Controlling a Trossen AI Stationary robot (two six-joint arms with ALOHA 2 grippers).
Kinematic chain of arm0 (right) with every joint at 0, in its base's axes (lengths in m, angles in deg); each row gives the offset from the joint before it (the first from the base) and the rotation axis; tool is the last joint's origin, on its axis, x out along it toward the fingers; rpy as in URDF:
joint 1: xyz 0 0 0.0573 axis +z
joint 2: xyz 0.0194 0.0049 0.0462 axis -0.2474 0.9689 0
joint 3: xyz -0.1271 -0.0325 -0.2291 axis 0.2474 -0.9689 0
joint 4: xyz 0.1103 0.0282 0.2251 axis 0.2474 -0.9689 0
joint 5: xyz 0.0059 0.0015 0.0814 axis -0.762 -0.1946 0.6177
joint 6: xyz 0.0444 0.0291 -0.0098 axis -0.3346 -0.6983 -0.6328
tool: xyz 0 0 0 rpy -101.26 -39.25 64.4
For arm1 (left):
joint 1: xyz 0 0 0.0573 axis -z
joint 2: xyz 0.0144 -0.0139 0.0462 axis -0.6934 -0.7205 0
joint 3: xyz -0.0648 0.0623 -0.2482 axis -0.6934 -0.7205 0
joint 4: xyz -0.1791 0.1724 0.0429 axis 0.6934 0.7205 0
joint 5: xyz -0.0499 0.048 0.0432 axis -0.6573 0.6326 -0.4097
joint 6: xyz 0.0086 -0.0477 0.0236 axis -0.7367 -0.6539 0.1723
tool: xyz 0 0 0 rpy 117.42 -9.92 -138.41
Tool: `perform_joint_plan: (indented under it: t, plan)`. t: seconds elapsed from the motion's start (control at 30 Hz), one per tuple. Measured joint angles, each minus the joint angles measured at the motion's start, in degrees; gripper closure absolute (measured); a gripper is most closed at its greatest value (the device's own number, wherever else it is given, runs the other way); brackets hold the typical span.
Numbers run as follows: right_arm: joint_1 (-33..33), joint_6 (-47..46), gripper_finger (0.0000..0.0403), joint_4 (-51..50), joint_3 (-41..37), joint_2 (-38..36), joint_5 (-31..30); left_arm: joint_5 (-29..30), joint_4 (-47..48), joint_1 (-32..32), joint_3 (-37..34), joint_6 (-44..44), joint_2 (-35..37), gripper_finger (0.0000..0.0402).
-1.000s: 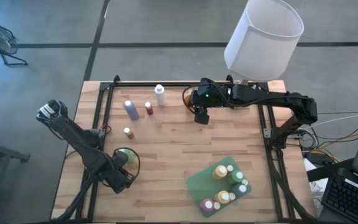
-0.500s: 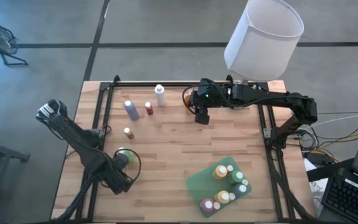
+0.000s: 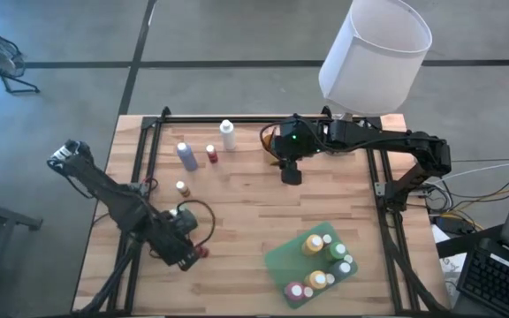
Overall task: Pick & Place Paint Supplies
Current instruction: Put the red paint bottle into the green bin
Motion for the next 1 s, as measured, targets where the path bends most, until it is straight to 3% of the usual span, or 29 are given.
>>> perform_joint_plan:
  t: [0.17,0.37,0.57,0.77,1.0]
  plan:
    - [0.0,0.2,0.0236,-1.6,-0.1,0.0,5.9,-0.2,1.5,-8.3,2.8,13.4,0.0,0.0277]
    - [0.3,0.1,0.0237,-7.0,-0.2,-0.1,6.8,-0.5,3.0,-19.8,5.7,33.1,0.0,0.0277]
    - [1.8,-0.1,0.0222,-6.3,-1.7,-1.8,8.7,-0.6,2.1,-31.2,6.6,48.0,0.0,0.0275]
    - [3.3,-1.7,0.0219,0.4,-5.5,-3.5,8.7,-3.0,-4.4,-41.1,6.6,58.2,0.0,0.0275]
    - [3.4,-4.1,0.0227,10.9,-9.9,-3.8,8.6,-6.0,-9.1,-48.0,6.6,63.6,-0.1,0.0275]
